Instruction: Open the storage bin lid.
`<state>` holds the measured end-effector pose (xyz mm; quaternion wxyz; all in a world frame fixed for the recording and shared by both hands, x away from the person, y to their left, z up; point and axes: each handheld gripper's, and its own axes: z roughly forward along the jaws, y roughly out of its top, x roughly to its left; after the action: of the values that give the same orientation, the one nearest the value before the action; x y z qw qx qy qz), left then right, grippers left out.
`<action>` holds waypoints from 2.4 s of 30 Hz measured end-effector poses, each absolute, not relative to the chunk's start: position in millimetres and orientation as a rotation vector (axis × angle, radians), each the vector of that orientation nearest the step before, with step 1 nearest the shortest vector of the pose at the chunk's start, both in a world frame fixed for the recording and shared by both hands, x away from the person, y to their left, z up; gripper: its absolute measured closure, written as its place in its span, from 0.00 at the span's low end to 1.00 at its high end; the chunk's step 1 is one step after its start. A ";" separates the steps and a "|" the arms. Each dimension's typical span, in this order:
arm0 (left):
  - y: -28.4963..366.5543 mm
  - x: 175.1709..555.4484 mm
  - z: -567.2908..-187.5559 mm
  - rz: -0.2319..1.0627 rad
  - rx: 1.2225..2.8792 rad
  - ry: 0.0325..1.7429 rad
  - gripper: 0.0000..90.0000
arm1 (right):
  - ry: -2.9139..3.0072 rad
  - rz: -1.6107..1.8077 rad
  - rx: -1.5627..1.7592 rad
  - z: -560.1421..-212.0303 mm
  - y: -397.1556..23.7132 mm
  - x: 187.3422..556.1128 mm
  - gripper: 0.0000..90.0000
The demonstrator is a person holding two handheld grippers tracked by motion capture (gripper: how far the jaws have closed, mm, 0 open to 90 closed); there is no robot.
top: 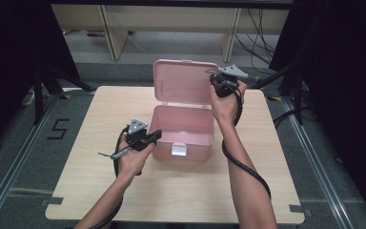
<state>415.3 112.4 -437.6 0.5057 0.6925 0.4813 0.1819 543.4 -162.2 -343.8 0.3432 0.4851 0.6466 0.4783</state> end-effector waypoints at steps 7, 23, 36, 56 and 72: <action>112.3 415.3 -437.6 0.439 1.670 1.161 1.00 | 1.682 1.265 1.235 -339.2 -163.7 533.1 1.00; 112.3 415.3 -437.7 0.435 1.670 1.161 1.00 | 1.754 1.243 1.283 -355.3 -165.9 524.6 1.00; 111.8 414.6 -438.2 0.441 1.664 1.169 1.00 | 1.863 1.227 1.338 -379.6 -169.6 471.6 1.00; 111.6 414.7 -438.8 0.442 1.659 1.171 1.00 | 1.749 1.279 1.316 -408.5 -205.0 396.0 1.00; 112.9 415.4 -438.2 0.453 1.666 1.162 0.99 | 1.796 1.253 1.234 -425.0 -222.4 375.2 0.93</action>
<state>415.4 112.9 -438.2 0.5058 0.6906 0.4816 0.1879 375.2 -222.4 -425.0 0.3086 0.4670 0.6796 0.4742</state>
